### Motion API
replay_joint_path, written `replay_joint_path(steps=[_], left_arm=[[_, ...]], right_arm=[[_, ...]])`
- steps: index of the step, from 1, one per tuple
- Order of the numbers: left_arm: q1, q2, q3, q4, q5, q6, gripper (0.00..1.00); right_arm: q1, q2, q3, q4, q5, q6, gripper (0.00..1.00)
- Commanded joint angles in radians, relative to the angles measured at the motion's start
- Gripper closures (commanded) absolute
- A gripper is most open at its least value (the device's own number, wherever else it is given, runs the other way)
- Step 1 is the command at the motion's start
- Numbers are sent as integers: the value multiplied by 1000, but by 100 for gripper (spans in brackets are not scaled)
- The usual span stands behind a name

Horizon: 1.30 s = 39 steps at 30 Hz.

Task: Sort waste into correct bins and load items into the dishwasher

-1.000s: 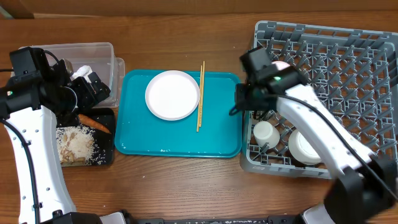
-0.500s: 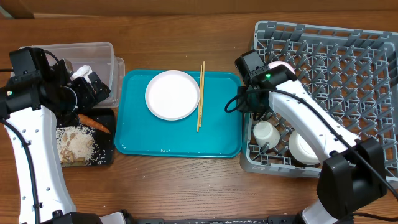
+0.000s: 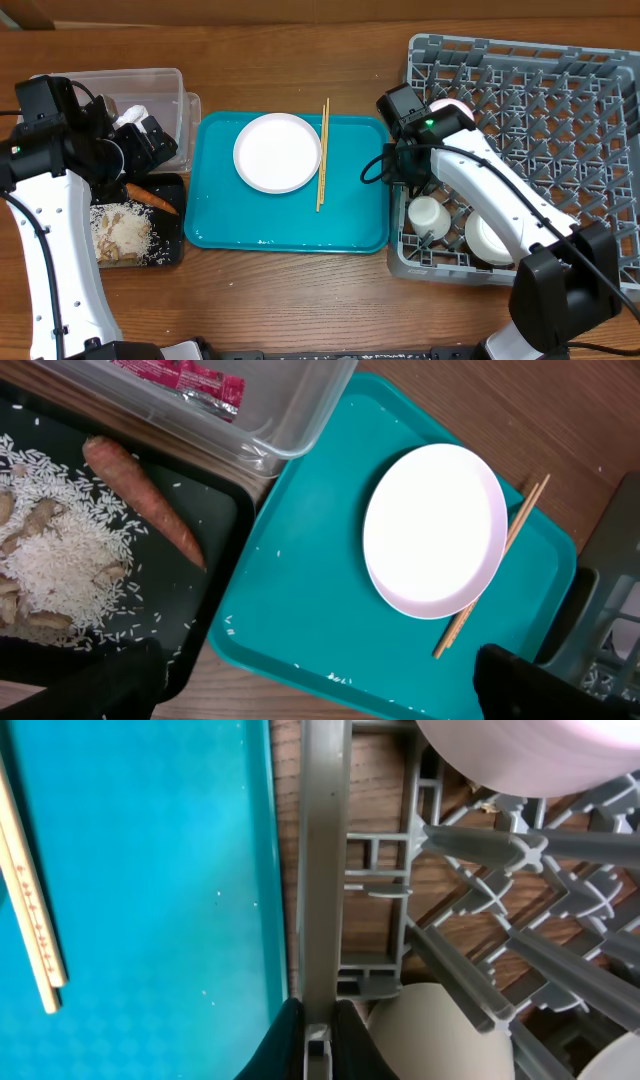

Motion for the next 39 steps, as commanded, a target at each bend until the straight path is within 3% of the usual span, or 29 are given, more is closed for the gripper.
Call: replay_joint_path(steps=[1,21,22,23,25,29,34,36,38,39], left_arm=[[5,-2,15,2,-5,7,0],[5,-2,15,2,-5,7,0],[5,-2,15,2,-5,7,0],[5,-2,15,2,-5,7,0],[5,-2,15,2,-5,7,0],[5,-2,15,2,-5,7,0],[5,-2,15,2,-5,7,0],[5,-2,15,1,-5,7,0],[5,-2,15,2,-5,7,0],[5,-2,15,2,-5,7,0]], right_arm=[[-1,0,-1,-33,50,-9,96],[-1,0,-1,-139,98,-12,96],[-1,0,-1,-139,98,-12,93],[-1,0,-1,-138,98,-12,81],[-1,0,0,-138,98,-13,72],[-3,-1,50,-146,103,-69,65],[-3,-1,261,-225,43,-93,63],[-3,-1,301,-221,-41,-92,53],[-3,2,298,-158,-229,-92,0],[-3,4,288,-117,-294,-92,0]])
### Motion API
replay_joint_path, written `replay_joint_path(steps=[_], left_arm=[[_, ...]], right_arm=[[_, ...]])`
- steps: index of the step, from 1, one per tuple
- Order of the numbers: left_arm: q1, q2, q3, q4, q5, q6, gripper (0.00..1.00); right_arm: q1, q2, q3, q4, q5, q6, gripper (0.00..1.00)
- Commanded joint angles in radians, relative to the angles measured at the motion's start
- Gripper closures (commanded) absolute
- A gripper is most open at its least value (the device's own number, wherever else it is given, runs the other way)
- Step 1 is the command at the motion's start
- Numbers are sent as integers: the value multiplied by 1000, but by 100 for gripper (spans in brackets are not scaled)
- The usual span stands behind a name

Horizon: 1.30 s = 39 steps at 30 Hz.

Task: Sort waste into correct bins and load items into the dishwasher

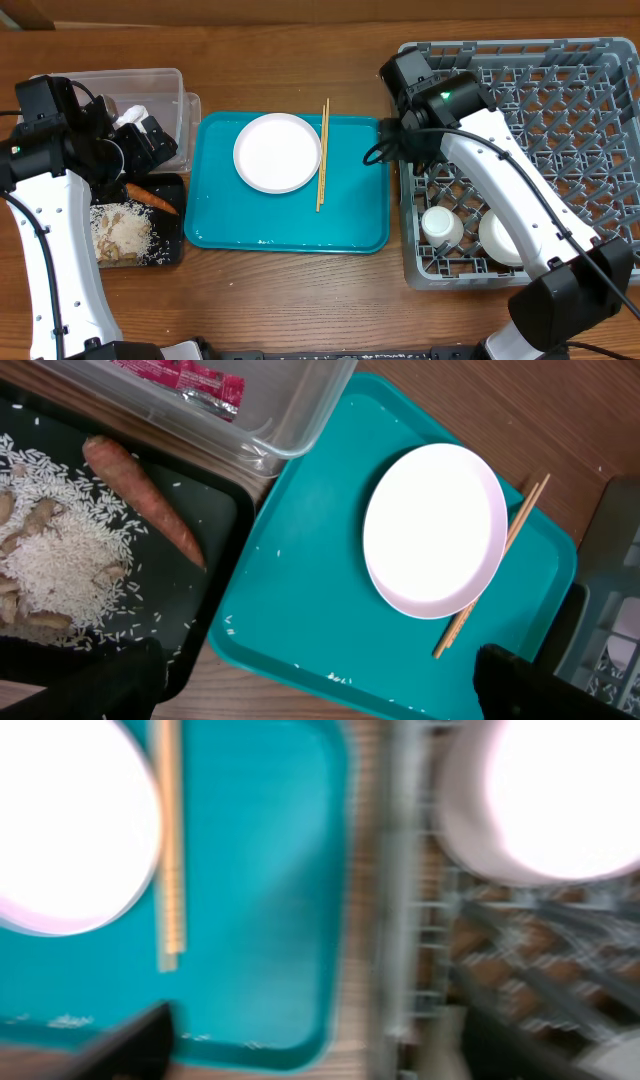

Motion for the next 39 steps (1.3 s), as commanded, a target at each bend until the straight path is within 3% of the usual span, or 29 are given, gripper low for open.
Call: replay_joint_path(steps=[1,2,4,5,12,15,26,33,39], left_arm=[[5,-2,15,1,-5,7,0],[5,-2,15,1,-5,7,0],[5,-2,15,1,-5,7,0],[5,-2,15,1,-5,7,0],[5,-2,15,1,-5,7,0],[5,-2,15,1,-5,7,0],[5,-2,15,1,-5,7,0],[5,-2,15,1,-5,7,0],[5,-2,15,1,-5,7,0]], right_arm=[[0,0,-10,83,-237,-2,0],[2,0,-21,110,-251,-1,6],[28,2,-76,209,-254,6,32],[42,3,-100,250,-254,6,39],[147,5,-284,605,-60,57,53],[170,13,-337,731,63,90,53],[169,181,-378,1054,106,90,53],[171,212,-378,990,-64,148,60],[196,215,-378,935,-64,164,63]])
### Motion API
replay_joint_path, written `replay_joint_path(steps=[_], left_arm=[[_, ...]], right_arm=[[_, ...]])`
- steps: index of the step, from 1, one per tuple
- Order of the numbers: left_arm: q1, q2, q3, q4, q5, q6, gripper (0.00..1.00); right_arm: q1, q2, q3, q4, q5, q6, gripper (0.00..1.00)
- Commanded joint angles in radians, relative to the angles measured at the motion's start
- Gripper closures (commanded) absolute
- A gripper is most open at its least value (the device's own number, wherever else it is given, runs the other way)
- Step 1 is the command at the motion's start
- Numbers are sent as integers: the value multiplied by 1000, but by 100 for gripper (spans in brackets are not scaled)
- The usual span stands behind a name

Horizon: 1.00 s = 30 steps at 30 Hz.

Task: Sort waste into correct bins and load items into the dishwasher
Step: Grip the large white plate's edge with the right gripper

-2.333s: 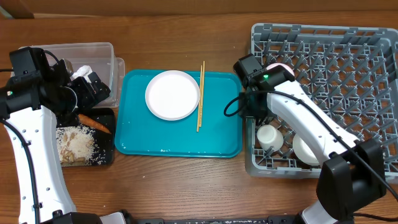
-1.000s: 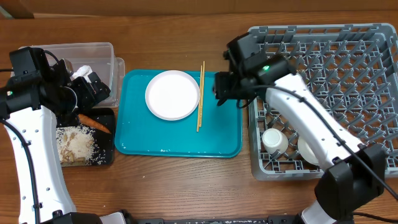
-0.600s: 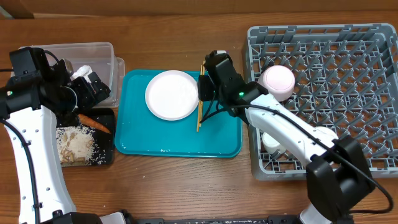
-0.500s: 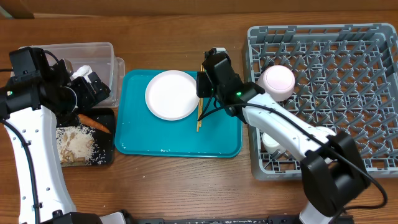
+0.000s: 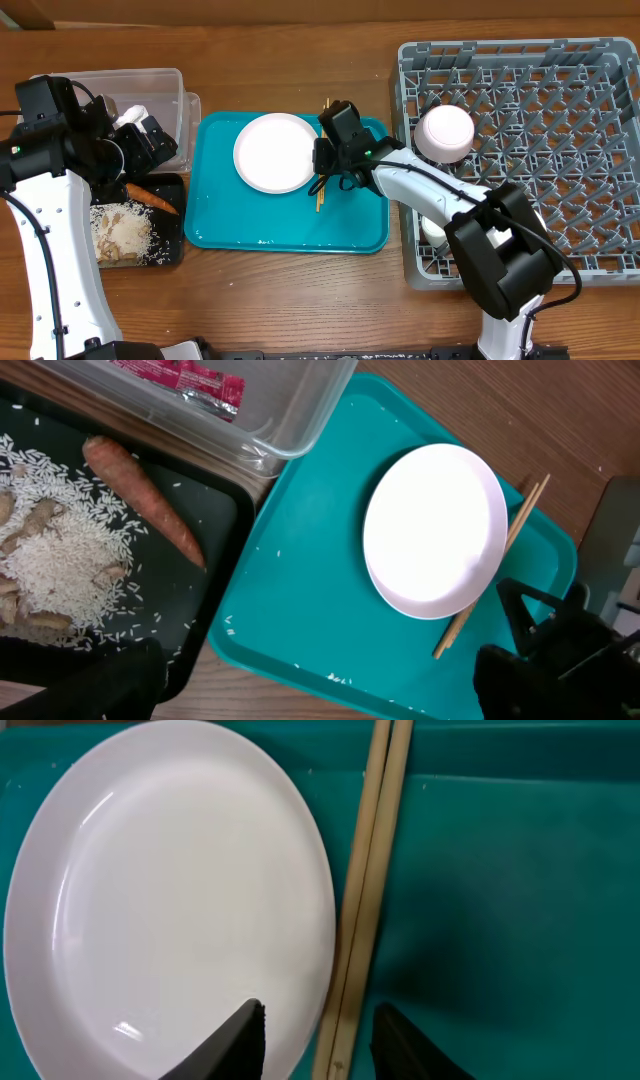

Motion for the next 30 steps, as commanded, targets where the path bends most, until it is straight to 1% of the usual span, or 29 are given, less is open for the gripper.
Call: replay_joint_path(steps=[1,2,7,10,15,21,26,27,28,30], left_arm=[[5,-2,15,2,-5,7,0],[5,-2,15,2,-5,7,0],[5,-2,15,2,-5,7,0],[5,-2,15,2,-5,7,0],[5,-2,15,2,-5,7,0],[5,-2,15,2,-5,7,0],[5,-2,15,2,-5,7,0],[5,-2,15,1,-5,7,0],[5,-2,15,1,-5,7,0],[5,-2,15,1,-5,7,0]], right_arm=[[31,5,-1,9,-17,19,66],[38,8,-1,12,-17,19,68],[60,27,-1,28,7,19,69],[60,31,-1,21,78,19,68],[60,31,-1,62,176,18,67],[60,32,-1,53,166,20,68],[60,86,-1,60,138,23,68],[60,86,-1,59,138,23,69],[60,86,0,61,138,22,74],[60,86,1,66,138,22,76]])
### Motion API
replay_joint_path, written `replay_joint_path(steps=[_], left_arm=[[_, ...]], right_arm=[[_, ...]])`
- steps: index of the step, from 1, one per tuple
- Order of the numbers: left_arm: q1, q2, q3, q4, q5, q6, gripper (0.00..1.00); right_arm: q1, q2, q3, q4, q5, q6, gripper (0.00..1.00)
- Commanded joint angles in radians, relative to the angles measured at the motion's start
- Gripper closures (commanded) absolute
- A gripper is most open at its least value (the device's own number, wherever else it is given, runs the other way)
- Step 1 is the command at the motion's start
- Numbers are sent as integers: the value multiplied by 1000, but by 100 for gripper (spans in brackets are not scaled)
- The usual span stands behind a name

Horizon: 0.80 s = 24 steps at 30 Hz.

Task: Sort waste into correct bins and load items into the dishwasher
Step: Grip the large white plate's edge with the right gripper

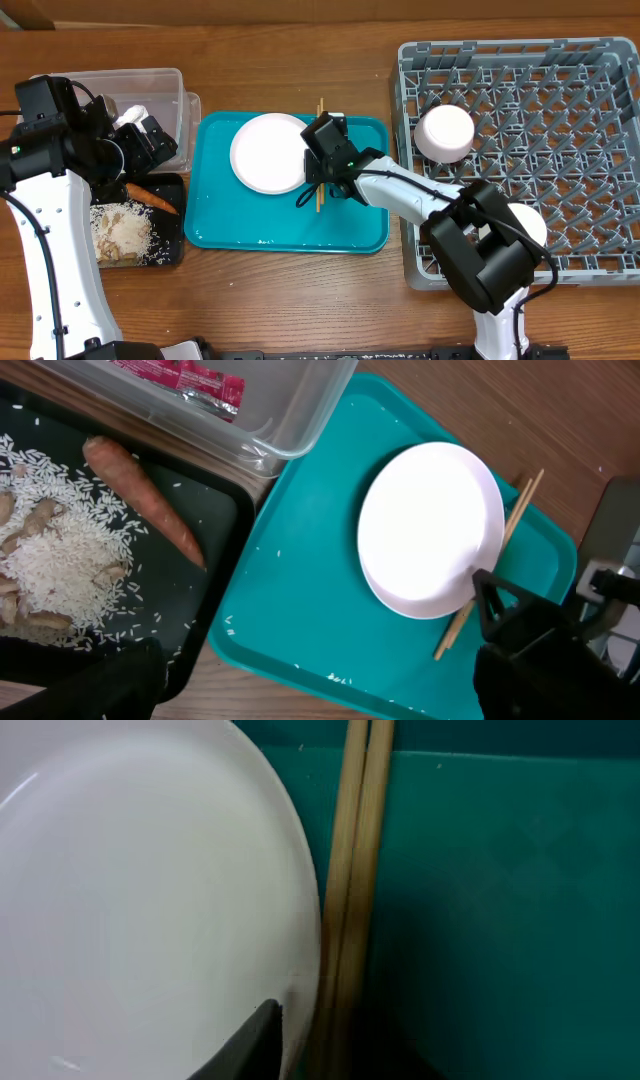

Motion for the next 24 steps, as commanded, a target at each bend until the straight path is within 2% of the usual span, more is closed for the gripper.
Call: replay_joint_path(steps=[1,6,14,17,24], left_arm=[[5,-2,15,2,-5,7,0],[5,-2,15,2,-5,7,0],[5,-2,15,2,-5,7,0],[5,-2,15,2,-5,7,0],[5,-2,15,2,-5,7,0]], right_arm=[[-1,12,1,9,-4,4,76],[-3,11,2,3,0,-1,88],[-3,-29,2,-62,40,-8,96],[-3,-83,2,-155,52,-7,96],[-3,-85,2,-261,48,-7,96]])
